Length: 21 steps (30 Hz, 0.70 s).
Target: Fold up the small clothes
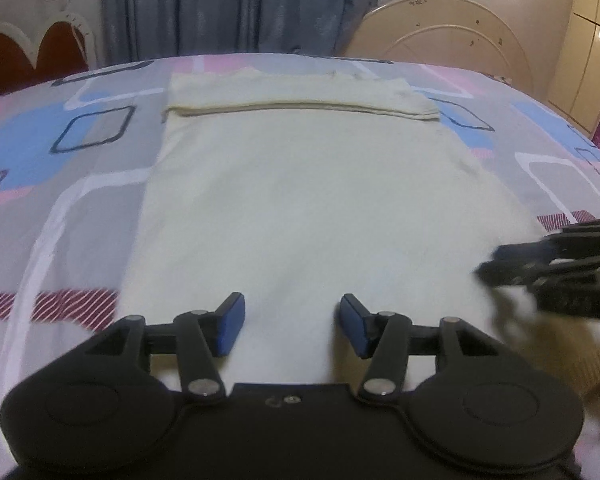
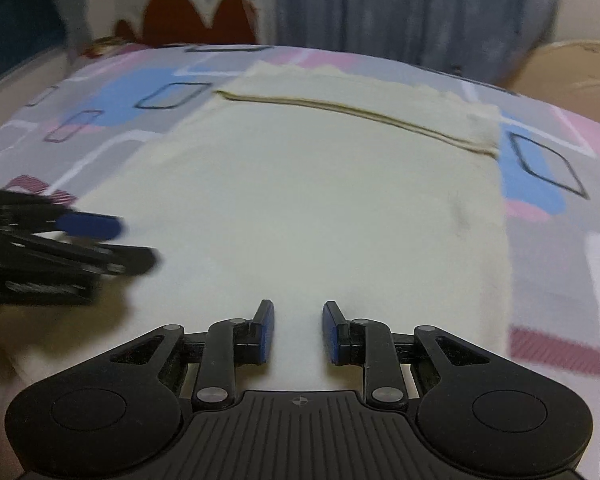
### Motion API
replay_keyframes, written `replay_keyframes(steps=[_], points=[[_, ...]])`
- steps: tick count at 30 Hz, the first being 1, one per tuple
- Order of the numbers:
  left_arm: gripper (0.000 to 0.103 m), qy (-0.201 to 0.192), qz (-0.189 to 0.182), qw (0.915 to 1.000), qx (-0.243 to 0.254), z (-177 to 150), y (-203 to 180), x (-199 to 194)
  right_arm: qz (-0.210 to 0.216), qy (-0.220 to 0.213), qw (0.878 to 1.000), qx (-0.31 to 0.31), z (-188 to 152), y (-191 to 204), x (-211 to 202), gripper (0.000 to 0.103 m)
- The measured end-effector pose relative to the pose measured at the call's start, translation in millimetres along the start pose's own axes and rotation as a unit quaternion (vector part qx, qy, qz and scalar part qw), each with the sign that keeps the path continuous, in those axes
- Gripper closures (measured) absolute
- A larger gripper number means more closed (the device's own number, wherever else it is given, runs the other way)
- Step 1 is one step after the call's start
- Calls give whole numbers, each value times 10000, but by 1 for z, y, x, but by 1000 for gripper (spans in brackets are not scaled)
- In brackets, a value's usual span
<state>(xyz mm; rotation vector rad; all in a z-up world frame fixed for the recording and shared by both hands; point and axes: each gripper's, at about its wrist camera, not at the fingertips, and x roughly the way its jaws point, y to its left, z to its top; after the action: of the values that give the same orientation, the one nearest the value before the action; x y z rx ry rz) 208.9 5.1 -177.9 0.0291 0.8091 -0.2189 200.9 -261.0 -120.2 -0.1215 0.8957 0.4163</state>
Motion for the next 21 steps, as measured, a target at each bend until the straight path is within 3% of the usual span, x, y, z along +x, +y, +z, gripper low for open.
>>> replay_keyframes(steps=[5,11,14,18,21], points=[[51,20,12,10000,7,-17,17,-22,-507,70,9984,243,-17,-10,-20,78],[40,23,92,9995,-287,-22,33,-44,-685,18,9955,659,-28,-13,-47,78],[40,42,167,9991,-388,-27,41,-52,-770,55,9941,769,-35,-13,-57,76],[40,162,183,9980,-585,-38,54,-56,-876,38,9918,933,-47,-14,-72,47],[41,225,83,9966,-784,-46,61,-57,-918,106,9906,1004,-56,-13,-79,47]])
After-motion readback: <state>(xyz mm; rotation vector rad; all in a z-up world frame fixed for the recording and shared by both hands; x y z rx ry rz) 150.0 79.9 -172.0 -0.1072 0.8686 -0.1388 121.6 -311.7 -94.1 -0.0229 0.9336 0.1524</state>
